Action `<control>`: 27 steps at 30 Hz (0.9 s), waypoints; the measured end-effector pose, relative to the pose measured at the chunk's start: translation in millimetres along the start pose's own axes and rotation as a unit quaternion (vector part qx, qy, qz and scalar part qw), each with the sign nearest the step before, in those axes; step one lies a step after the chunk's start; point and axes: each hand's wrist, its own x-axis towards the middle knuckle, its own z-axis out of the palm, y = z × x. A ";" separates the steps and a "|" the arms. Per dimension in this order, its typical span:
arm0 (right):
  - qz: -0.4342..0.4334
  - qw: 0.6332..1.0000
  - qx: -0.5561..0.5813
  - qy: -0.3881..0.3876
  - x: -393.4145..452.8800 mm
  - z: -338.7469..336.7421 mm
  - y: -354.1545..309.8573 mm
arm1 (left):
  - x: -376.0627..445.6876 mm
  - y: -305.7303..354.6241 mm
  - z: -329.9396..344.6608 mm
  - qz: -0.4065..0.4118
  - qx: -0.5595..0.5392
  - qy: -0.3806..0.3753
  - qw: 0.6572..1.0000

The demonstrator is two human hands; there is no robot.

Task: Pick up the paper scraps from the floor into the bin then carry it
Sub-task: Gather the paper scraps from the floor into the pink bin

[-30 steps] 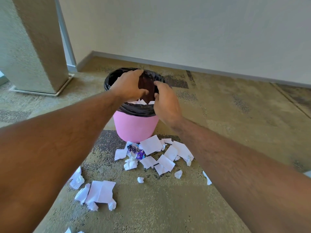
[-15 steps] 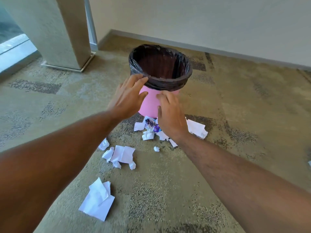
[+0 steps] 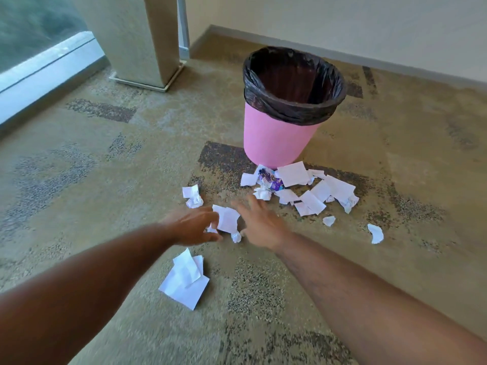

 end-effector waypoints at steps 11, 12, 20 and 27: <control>-0.109 0.986 -0.101 -0.075 25.0 23.0 -41.5 | -25.7 -16.5 47.1 0.188 0.251 -0.131 0.940; -0.110 0.986 -0.102 -0.077 28.8 26.0 -44.0 | -25.4 -17.7 49.0 0.197 0.262 -0.124 0.937; -0.085 0.987 -0.069 -0.117 39.0 41.4 -48.8 | -21.5 -18.9 51.6 0.220 0.259 -0.108 0.934; -0.096 0.988 -0.107 -0.051 35.6 45.3 -50.7 | -24.3 -15.5 52.5 0.205 0.232 -0.139 0.941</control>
